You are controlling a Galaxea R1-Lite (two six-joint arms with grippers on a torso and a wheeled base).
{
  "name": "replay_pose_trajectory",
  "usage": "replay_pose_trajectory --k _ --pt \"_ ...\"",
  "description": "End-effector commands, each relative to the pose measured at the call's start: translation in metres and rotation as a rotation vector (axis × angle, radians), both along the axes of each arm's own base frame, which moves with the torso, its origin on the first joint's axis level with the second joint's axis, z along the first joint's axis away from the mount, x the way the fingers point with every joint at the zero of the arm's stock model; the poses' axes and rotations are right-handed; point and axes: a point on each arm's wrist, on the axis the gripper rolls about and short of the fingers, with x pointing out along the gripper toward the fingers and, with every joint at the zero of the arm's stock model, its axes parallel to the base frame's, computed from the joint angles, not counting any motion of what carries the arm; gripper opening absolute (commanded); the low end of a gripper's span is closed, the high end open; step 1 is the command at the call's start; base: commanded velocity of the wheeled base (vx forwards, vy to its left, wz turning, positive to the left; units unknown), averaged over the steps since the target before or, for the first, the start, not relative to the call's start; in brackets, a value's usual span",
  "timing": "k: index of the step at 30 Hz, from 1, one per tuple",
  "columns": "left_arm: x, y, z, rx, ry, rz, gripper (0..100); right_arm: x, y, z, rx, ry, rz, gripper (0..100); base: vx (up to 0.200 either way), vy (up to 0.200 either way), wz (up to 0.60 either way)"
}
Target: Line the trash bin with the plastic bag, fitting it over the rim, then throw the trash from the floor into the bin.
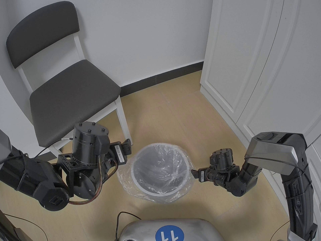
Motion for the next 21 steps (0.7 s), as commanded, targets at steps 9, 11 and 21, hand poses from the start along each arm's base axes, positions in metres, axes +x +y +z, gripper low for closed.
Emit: replay_pose_trajectory --k 9,11,21 --pt "-0.008 -0.003 -0.004 0.007 0.003 -0.031 100 -0.001 -0.034 0.012 -0.057 0.0 -0.044 100 0.0 0.0 0.0" --pt "-0.009 -0.002 -0.004 0.018 0.004 -0.036 100 -0.005 -0.034 0.02 -0.05 -0.008 -0.034 100 0.0 0.0 0.0" --pt "-0.009 -0.002 -0.004 0.021 0.003 -0.038 100 -0.006 -0.01 0.025 0.102 -0.061 0.019 100 0.0 0.0 0.0"
